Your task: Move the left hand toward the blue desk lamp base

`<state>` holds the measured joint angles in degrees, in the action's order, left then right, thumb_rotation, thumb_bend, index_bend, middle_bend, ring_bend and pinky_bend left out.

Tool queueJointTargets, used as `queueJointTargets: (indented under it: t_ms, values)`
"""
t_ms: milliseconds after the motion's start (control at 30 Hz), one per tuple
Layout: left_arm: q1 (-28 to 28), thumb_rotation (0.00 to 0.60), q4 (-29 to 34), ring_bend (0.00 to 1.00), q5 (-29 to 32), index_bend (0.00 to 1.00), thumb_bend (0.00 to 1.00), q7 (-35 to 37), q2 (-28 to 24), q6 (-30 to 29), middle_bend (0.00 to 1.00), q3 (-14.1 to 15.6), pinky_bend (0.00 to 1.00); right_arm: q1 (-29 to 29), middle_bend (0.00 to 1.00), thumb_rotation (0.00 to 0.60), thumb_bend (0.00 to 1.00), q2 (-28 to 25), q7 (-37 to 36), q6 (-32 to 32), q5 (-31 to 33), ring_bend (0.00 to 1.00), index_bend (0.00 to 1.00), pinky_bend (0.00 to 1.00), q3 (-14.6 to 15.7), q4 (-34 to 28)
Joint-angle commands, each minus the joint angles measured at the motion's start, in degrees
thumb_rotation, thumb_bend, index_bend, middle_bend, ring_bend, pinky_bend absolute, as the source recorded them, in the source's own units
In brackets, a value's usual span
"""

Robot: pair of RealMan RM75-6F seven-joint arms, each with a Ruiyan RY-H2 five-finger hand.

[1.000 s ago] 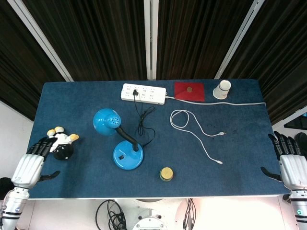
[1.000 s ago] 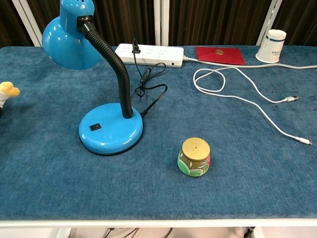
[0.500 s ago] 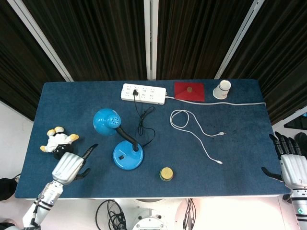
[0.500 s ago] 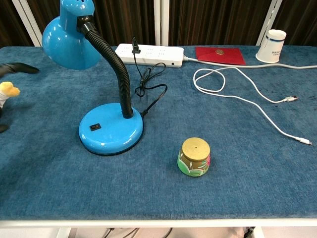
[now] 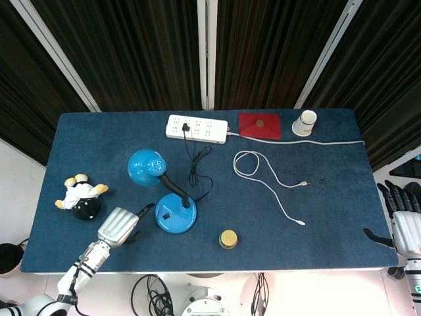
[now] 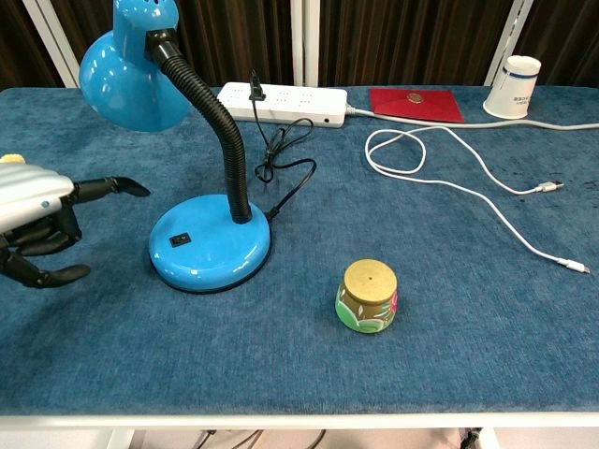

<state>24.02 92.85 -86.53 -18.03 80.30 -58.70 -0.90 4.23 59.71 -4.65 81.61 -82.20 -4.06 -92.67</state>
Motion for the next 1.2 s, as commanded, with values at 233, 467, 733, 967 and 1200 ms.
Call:
queueJointTargets:
  t_ms: [233, 467, 733, 967, 1200]
  values:
    - [0.62, 0.6, -1.0, 0.83, -1.31, 0.14, 0.35, 0.88, 1.0, -0.98, 0.9, 1.4, 0.88, -0.01, 0.0, 0.6, 0.08, 0.05, -0.16, -0.26, 0.28, 0.0, 0.0, 0.0, -0.07, 0.19]
    - [1.6, 0.6, -1.35, 0.83, -1.72, 0.14, 0.35, 0.78, 1.6, 0.0, 0.9, 2.43, 0.88, 0.07, 0.0, 0.6, 0.08, 0.22, 0.14, -0.63, 0.38, 0.0, 0.0, 0.0, 0.01, 0.15]
    - [2.39, 0.6, -1.36, 0.83, -1.65, 0.14, 0.35, 0.09, 2.35, 0.31, 0.9, 2.92, 0.88, -0.03, 0.0, 0.6, 0.08, 0.09, 0.03, -0.53, 0.26, 0.0, 0.0, 0.0, 0.05, -0.02]
    - [2.96, 0.6, -1.31, 0.83, -0.33, 0.14, 0.35, -1.02, 2.58, 1.5, 0.89, 3.37, 0.88, -0.09, 0.0, 0.6, 0.07, 0.11, -0.3, -0.67, 0.55, 0.0, 0.0, 0.0, -0.03, 0.21]
    - [3.27, 0.6, -1.43, 0.83, 1.01, 0.17, 0.35, -1.84, 2.94, 2.06, 0.89, 3.59, 0.88, -0.04, 0.0, 0.6, 0.08, 0.23, -0.42, -1.14, 1.1, 0.0, 0.0, 0.0, -0.11, 0.41]
